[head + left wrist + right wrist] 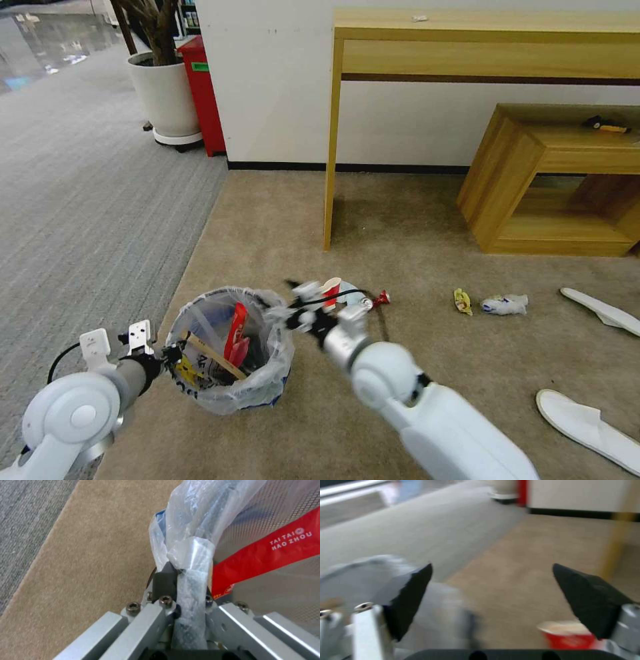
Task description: Pick up the trash bin and place the garbage on the floor into it.
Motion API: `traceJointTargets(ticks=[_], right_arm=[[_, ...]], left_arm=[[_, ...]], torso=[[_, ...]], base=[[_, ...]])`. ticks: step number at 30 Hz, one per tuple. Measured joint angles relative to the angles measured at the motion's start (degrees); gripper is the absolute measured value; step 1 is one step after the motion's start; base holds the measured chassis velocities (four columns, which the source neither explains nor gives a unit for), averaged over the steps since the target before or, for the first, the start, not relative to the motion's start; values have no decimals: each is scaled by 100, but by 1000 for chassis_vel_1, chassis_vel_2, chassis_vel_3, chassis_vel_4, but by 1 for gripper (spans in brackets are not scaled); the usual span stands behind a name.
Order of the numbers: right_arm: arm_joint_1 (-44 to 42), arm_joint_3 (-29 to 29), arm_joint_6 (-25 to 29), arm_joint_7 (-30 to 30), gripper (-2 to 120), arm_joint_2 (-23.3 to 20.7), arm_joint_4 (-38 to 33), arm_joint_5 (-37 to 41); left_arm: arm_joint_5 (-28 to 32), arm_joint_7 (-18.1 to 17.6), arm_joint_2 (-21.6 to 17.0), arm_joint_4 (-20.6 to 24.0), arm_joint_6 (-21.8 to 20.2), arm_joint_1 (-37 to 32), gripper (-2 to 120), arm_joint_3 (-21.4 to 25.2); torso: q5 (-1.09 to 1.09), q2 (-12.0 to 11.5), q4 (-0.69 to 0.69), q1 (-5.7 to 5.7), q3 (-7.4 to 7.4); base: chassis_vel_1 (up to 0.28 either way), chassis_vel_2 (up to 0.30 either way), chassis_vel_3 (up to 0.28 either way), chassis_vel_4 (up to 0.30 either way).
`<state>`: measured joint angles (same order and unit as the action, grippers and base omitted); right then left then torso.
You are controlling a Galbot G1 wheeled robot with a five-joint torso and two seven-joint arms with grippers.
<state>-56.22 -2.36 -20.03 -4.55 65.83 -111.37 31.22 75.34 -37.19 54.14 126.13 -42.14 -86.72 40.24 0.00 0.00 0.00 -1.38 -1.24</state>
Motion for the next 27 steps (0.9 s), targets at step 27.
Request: traceJointTargets(ticks=[27], right_arm=[[-2347,2799,766,692,100,-365,645,-1231]], left_arm=[[-150,195,124,140,1,-50,0,-26]], torso=[[-3,0,-1,1,-1]], base=[[-116,-134,116,129]])
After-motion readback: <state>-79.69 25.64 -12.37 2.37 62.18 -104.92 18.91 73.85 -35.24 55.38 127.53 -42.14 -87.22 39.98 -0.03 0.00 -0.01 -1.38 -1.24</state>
